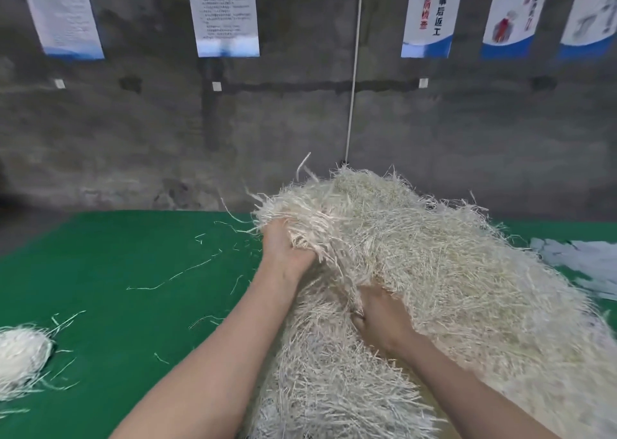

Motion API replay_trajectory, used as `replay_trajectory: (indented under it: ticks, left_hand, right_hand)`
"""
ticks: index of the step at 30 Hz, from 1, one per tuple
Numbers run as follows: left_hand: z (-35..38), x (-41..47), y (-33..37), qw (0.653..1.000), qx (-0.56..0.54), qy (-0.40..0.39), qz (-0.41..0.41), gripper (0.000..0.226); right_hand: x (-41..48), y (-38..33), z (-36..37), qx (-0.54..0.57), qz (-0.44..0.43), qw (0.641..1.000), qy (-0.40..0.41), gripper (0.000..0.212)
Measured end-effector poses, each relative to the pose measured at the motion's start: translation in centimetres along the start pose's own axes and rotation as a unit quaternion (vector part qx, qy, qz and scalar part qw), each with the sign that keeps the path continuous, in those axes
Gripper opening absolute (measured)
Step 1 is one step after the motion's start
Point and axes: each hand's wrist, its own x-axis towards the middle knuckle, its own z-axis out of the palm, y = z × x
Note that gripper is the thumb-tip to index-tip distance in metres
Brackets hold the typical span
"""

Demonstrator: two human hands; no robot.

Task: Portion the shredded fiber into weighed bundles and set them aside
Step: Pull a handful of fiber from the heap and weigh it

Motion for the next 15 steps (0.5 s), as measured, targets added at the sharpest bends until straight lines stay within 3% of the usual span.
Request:
replay_trajectory:
  ticks: [3,5,7,8,9,10,11,13,14,15]
  left_hand:
    - [0.0,-0.1,0.1,0.998,-0.028,-0.053,0.01,0.035]
    - [-0.3,0.4,0.6,0.996,0.066,0.048,0.037,0.036]
    - [-0.9,-0.4,0.9,0.992,0.114,-0.019,0.041,0.036]
    - [-1.1,-0.9,1.0,0.986,0.148,-0.074,-0.004,0.032]
    - [-1.3,-1.0,1.2,0.949,0.295,-0.105,-0.047,0.022]
    - [-1.5,-0.8,1.3,0.859,0.49,-0.127,-0.082,0.031]
    - [-2.0,-0.6,1.2,0.731,0.66,-0.127,-0.118,0.059]
    - [-3.6,0.4,0.3,0.535,0.828,-0.059,-0.157,0.083]
    - [-4.7,0.8,0.1,0.451,0.883,-0.03,-0.128,0.081]
    - [-5.2,1.4,-0.3,0.424,0.901,-0.009,-0.086,0.069]
  right_hand:
    - [0.0,0.8,-0.4,-0.002,0.011,1.0,0.002,0.057]
    - [0.0,0.9,-0.6,0.002,0.022,1.0,-0.008,0.051]
    - [0.2,0.9,-0.7,0.011,0.028,0.999,-0.019,0.038]
    - [0.4,0.8,-0.9,0.022,0.033,0.999,-0.021,0.032]
    - [0.7,0.8,-1.3,0.045,0.046,0.998,-0.018,0.031]
    - [1.1,0.8,-1.8,0.074,0.062,0.995,-0.007,0.035]
    - [1.5,0.8,-2.4,0.097,0.075,0.992,0.01,0.043]
    - [2.2,0.7,-3.4,0.099,0.076,0.992,0.027,0.051]
    - [2.3,0.4,-3.6,0.1,0.071,0.992,0.024,0.049]
    - [2.3,0.2,-3.6,0.099,0.065,0.993,0.021,0.041]
